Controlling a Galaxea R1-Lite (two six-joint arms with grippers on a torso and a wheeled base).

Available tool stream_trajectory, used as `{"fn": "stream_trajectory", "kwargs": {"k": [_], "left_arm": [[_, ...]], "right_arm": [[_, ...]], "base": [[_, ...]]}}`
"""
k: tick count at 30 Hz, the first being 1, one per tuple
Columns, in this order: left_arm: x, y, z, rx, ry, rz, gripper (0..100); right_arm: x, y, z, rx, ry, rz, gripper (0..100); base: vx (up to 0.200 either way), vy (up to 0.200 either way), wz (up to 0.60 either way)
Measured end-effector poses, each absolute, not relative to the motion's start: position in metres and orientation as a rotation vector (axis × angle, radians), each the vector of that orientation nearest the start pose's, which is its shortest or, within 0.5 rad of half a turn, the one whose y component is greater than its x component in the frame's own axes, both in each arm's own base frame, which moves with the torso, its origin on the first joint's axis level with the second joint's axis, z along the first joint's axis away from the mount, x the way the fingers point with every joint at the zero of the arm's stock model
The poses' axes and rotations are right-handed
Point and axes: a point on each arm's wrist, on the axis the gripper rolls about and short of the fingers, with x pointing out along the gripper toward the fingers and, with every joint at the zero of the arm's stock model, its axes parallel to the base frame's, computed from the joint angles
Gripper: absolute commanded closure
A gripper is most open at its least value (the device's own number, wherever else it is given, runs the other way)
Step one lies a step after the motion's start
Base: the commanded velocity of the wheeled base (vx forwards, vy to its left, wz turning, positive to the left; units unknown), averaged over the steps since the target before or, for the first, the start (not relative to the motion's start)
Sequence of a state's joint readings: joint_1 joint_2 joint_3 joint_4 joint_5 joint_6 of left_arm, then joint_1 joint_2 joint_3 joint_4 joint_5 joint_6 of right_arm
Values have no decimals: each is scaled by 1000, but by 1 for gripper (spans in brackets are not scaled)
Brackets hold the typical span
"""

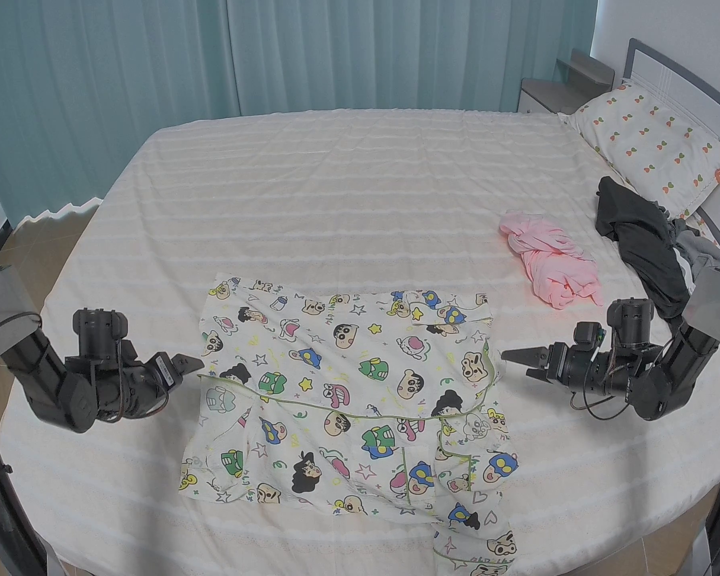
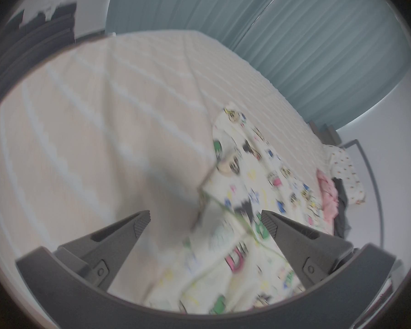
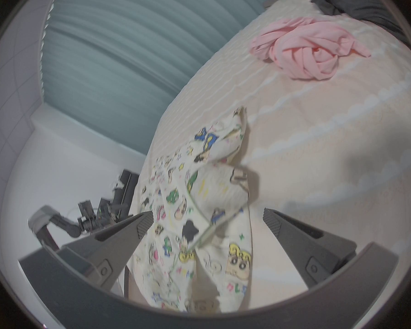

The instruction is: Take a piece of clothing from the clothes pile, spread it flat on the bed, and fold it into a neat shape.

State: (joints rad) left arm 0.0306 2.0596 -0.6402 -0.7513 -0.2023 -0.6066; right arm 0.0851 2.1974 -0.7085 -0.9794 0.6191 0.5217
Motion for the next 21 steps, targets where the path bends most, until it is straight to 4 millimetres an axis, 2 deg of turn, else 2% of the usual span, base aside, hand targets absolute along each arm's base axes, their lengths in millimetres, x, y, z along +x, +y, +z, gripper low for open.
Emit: {"fn": "stream_trajectory", "kwargs": {"k": [4, 8, 13, 21], "left_arm": [[292, 3, 46, -795, 720, -29, 0], [277, 0, 52, -877, 734, -94, 0], [269, -1, 54, -906, 748, -113, 0], [267, -2, 54, -910, 753, -112, 0]], "right_arm": [[334, 39, 17, 571, 694, 622, 0], [327, 36, 5, 566, 727, 640, 0], [327, 36, -5, 563, 751, 642, 0], [330, 42, -17, 564, 784, 653, 0]], "base": [[0, 0, 0], [0, 0, 0], [0, 0, 0], [0, 0, 0]]}}
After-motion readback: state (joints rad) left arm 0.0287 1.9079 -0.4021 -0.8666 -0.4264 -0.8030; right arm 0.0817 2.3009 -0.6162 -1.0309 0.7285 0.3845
